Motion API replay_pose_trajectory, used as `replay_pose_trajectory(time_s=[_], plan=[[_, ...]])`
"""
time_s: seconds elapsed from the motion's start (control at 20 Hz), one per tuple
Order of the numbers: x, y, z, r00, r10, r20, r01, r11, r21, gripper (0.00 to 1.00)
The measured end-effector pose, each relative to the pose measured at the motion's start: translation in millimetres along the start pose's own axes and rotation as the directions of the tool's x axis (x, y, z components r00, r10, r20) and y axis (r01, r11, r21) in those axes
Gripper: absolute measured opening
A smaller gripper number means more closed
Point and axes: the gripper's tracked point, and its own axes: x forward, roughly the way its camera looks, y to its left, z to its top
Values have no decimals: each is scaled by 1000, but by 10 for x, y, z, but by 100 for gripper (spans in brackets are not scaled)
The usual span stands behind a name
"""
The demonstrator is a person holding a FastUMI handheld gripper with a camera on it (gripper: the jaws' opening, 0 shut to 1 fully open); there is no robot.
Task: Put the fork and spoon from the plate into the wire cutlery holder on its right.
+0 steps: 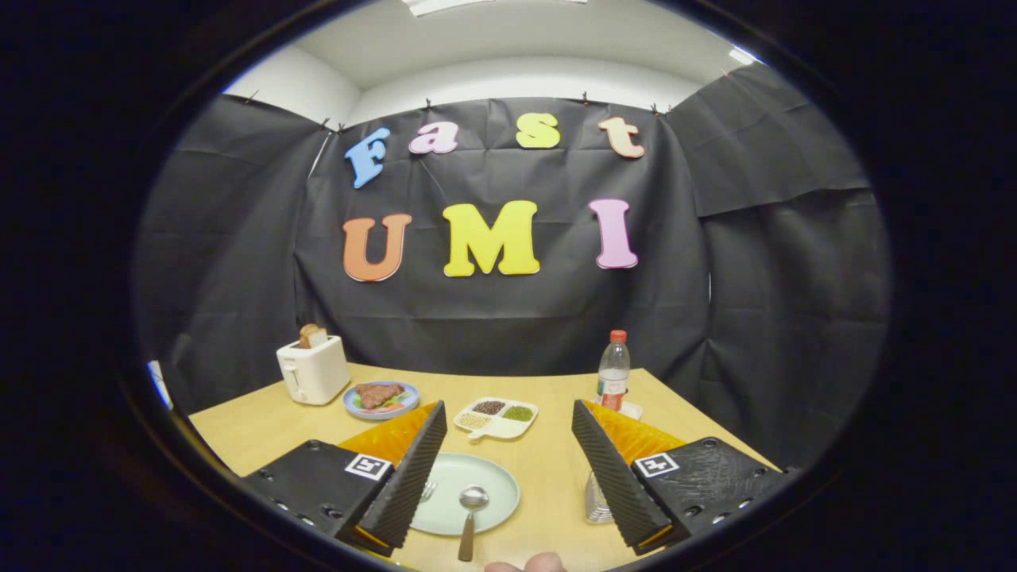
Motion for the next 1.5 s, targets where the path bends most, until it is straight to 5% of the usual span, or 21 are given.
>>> replay_pose_trajectory(time_s=[0.35,0.6,0.85,1.1,1.5], plan=[[18,106,148,989,63,-132,-72,996,-62,95],[89,185,-42,944,102,-315,-137,986,-93,95],[71,277,-616,834,115,-539,-185,980,-77,96],[-89,444,-1119,647,144,-748,-173,984,40,96],[-149,352,-1762,536,67,-842,-123,992,1,96]])
